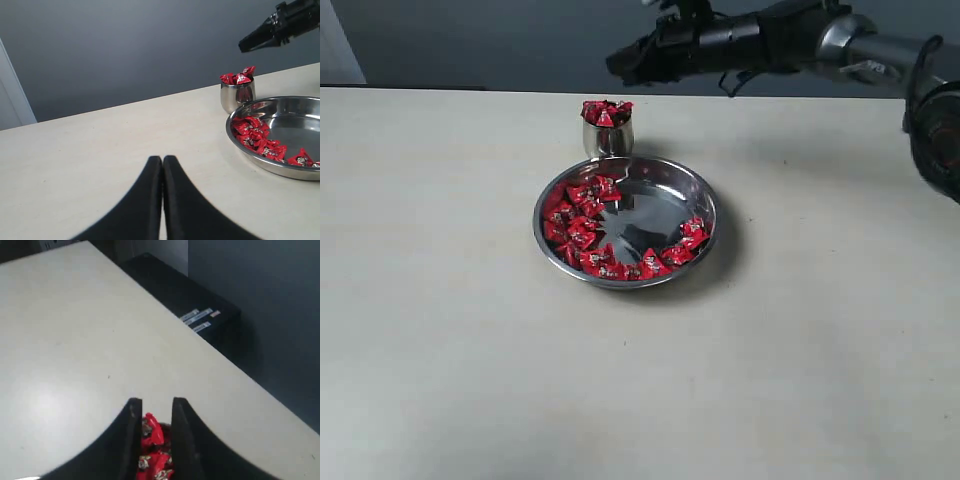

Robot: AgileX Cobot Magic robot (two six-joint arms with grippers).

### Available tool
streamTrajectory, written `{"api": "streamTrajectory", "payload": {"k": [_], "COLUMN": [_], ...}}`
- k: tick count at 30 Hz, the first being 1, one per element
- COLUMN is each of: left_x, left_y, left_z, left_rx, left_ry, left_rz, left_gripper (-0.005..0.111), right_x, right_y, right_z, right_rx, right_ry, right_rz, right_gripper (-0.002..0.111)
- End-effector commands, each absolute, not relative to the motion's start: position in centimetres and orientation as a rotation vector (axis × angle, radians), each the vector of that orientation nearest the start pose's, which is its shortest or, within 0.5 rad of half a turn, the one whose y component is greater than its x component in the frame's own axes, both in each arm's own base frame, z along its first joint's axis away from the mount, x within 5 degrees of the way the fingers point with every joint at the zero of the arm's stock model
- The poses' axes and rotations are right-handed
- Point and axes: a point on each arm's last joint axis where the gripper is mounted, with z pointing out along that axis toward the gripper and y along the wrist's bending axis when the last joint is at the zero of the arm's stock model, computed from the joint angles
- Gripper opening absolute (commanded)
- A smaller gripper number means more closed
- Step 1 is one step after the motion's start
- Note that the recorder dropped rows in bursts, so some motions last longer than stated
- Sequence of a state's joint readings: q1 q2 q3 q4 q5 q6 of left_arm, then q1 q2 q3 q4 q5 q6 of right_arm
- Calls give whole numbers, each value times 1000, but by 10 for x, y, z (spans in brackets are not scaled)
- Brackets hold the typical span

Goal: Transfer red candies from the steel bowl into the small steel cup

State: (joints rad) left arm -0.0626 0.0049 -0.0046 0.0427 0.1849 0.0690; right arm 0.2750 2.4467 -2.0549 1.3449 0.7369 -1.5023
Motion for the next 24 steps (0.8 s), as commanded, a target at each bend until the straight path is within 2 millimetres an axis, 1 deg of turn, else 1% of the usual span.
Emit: {"api": "streamTrajectory", "payload": {"k": [1, 2, 3, 4, 5, 6, 7, 8, 9, 10, 11, 12, 13, 14, 15, 16, 17, 18, 20, 22, 24], "left_x": [56, 56, 56, 56, 56, 56, 56, 56, 56, 56, 56, 56, 56, 56, 56, 56, 56, 56, 56, 56, 56], "left_y": [-3, -3, -3, -3, -3, -3, -3, -3, -3, -3, -3, -3, -3, -3, -3, -3, -3, -3, -3, -3, -3], "left_z": [197, 197, 197, 197, 197, 197, 197, 197, 197, 197, 197, 197, 197, 197, 197, 197, 197, 197, 197, 197, 197], "left_rx": [136, 136, 136, 136, 136, 136, 136, 136, 136, 136, 136, 136, 136, 136, 136, 136, 136, 136, 136, 136, 136], "left_ry": [1658, 1658, 1658, 1660, 1660, 1660, 1660, 1660, 1660, 1660, 1660, 1660, 1660, 1660, 1660, 1660, 1660, 1660, 1660, 1658, 1658], "left_rz": [42, 42, 42, 42, 42, 42, 42, 42, 42, 42, 42, 42, 42, 42, 42, 42, 42, 42, 42, 42, 42], "left_gripper": [2, 2, 2, 2, 2, 2, 2, 2, 2, 2, 2, 2, 2, 2, 2, 2, 2, 2, 2, 2, 2], "right_x": [484, 469, 467, 461, 455, 443, 430, 426, 423, 417, 406, 395, 371, 359, 342, 328, 314, 293, 263, 233, 207], "right_y": [167, 152, 144, 134, 129, 124, 116, 112, 98, 89, 80, 77, 79, 82, 85, 88, 90, 93, 97, 100, 102], "right_z": [260, 274, 279, 282, 288, 292, 296, 301, 303, 302, 301, 303, 295, 293, 294, 286, 283, 279, 272, 263, 255], "right_rx": [-1053, -1160, -1145, -1105, -1128, -1169, -1149, -1063, -843, -714, -523, -495, -458, -453, -437, -410, -392, -363, -297, -229, -183], "right_ry": [1797, 1855, 1919, 2086, 2122, 2182, 2281, 2342, 2447, 2511, 2579, 2577, 2583, 2569, 2535, 2519, 2493, 2454, 2404, 2406, 2444], "right_rz": [950, 1009, 970, 894, 828, 737, 654, 571, 395, 307, 253, 239, 310, 338, 364, 383, 396, 421, 474, 566, 672], "right_gripper": [-1, -1, -1, -1, -1, -1, -1, -1, -1, -1, -1, -1, -1, -1, -1, -1, -1, -1, -1, -1, -1]}}
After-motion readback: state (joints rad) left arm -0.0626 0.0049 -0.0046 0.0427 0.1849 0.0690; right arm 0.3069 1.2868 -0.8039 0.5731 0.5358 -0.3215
